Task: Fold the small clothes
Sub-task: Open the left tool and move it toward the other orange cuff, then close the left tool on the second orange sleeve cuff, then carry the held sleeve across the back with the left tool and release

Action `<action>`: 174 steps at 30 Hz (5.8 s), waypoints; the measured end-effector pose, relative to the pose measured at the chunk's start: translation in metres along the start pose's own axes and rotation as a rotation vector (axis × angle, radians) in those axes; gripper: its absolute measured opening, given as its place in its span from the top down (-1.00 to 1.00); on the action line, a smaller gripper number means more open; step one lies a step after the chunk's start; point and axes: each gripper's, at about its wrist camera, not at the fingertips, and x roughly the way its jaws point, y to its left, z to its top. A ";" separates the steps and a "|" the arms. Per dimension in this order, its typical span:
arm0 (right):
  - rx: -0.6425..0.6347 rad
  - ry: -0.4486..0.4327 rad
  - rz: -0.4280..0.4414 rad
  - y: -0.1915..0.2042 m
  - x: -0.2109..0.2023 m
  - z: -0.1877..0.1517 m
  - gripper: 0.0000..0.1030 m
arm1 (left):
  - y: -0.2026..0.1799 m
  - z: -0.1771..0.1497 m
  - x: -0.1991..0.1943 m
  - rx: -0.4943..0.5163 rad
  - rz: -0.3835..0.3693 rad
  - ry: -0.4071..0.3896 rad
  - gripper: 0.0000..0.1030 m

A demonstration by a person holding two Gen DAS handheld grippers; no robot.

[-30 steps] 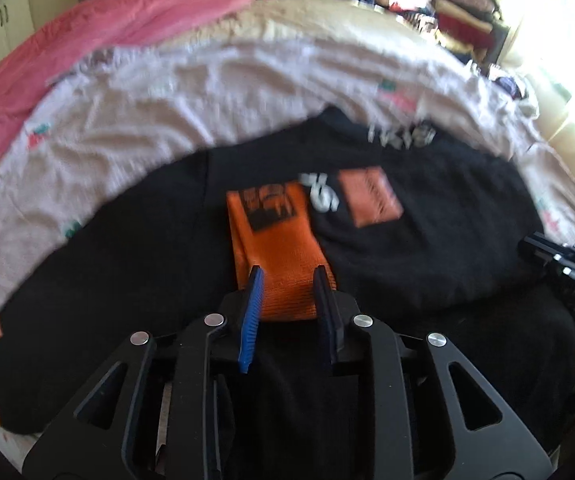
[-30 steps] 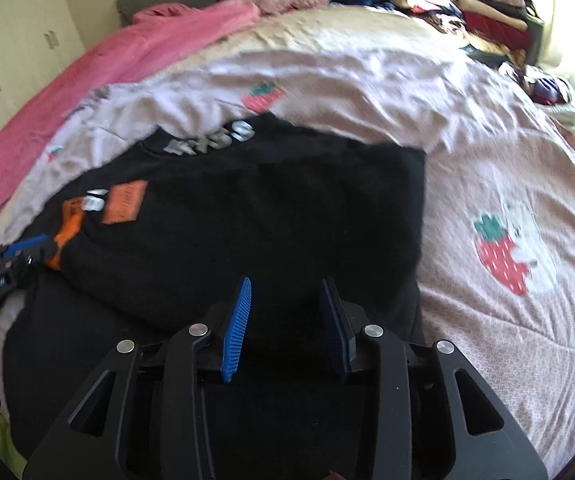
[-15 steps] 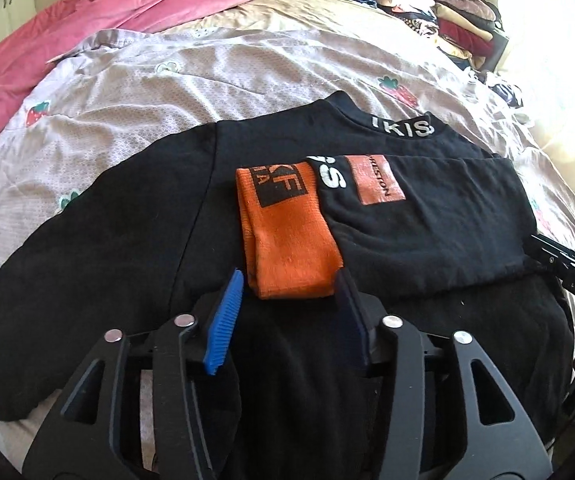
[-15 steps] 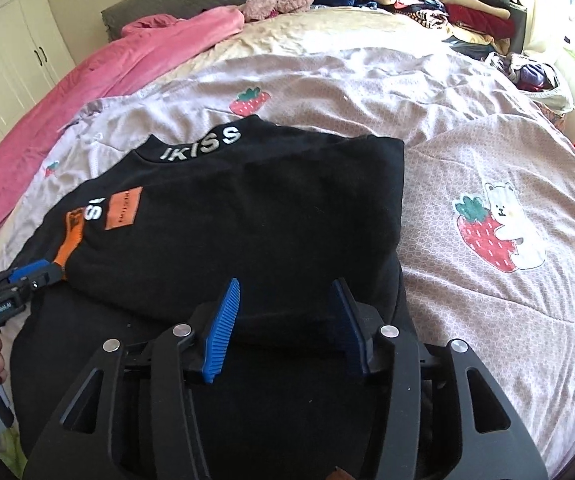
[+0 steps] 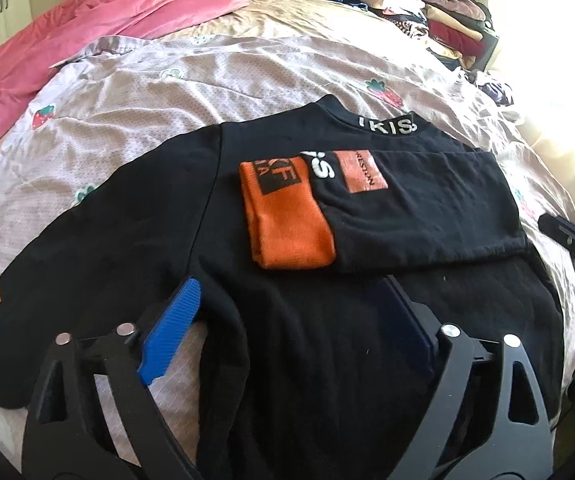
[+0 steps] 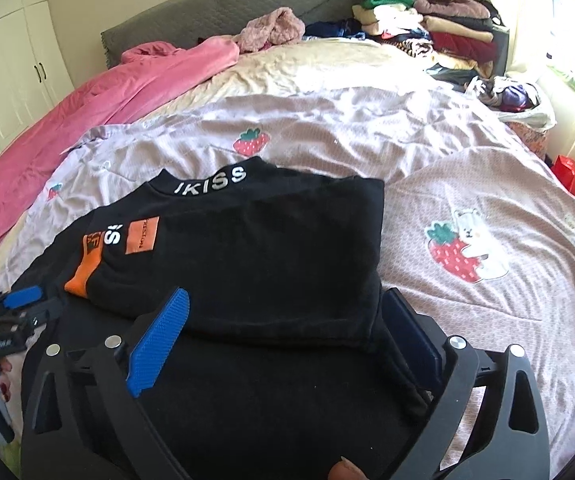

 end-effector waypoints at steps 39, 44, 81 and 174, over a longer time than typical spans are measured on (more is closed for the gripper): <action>-0.095 -0.091 0.056 0.114 -0.050 0.003 -0.91 | 0.086 -0.044 -0.070 -0.090 0.028 -0.105 -0.80; -0.115 -0.091 0.073 0.134 -0.052 0.003 -0.91 | 0.105 -0.052 -0.079 -0.106 0.047 -0.112 -0.80; -0.255 -0.045 0.163 0.233 -0.041 -0.016 -0.91 | 0.220 -0.101 -0.120 -0.300 0.168 -0.162 -0.80; 0.091 -0.024 0.149 0.055 -0.026 -0.031 -0.91 | 0.054 -0.024 -0.061 -0.129 -0.197 -0.095 0.67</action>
